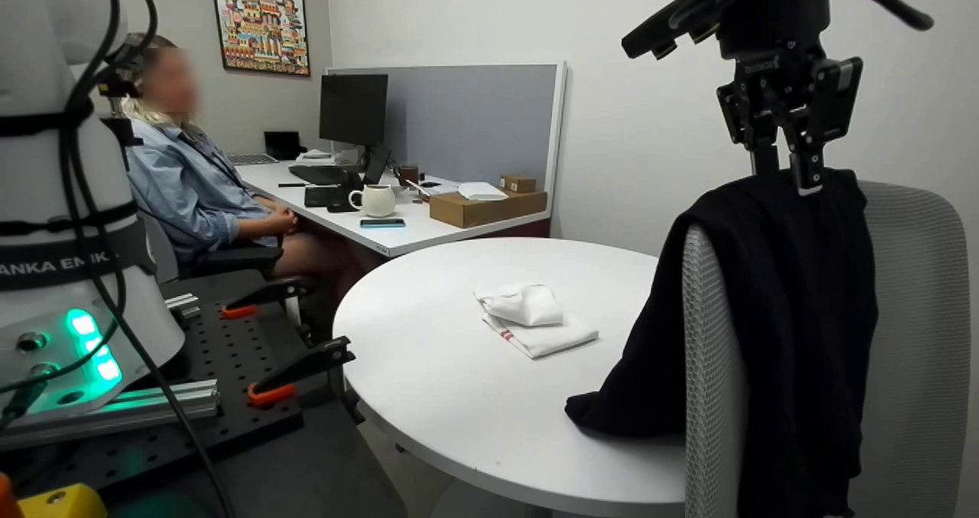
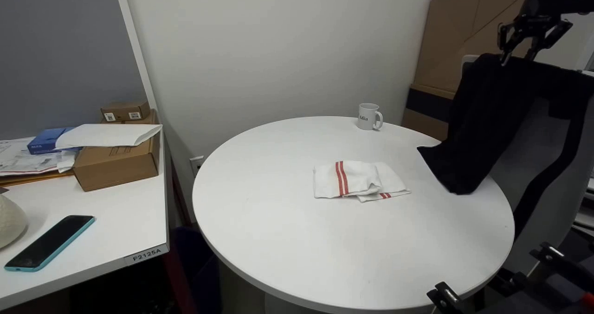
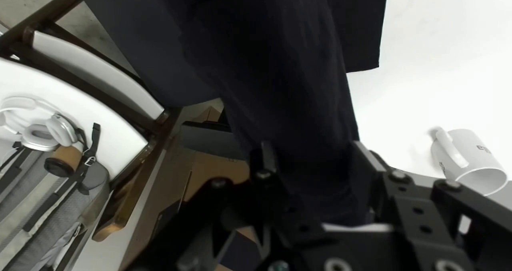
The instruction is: Remove the item from the backrest of the chair and put it on the table
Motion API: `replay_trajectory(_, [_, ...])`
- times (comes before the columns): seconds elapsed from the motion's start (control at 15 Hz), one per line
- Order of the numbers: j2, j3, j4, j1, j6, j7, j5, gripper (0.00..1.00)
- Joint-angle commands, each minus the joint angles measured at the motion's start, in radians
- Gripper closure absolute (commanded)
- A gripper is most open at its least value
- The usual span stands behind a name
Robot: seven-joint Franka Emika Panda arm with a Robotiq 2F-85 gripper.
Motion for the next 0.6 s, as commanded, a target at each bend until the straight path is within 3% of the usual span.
replay_trajectory(0.0, [-0.006, 0.002, -0.001, 0.003, 0.016, -0.01, 0.02, 0.83])
replay_trajectory(0.4, [-0.035, 0.01, -0.008, 0.004, 0.032, -0.032, 0.029, 1.0])
replay_trajectory(0.53, [-0.047, 0.012, -0.015, 0.003, 0.033, -0.039, 0.038, 0.99])
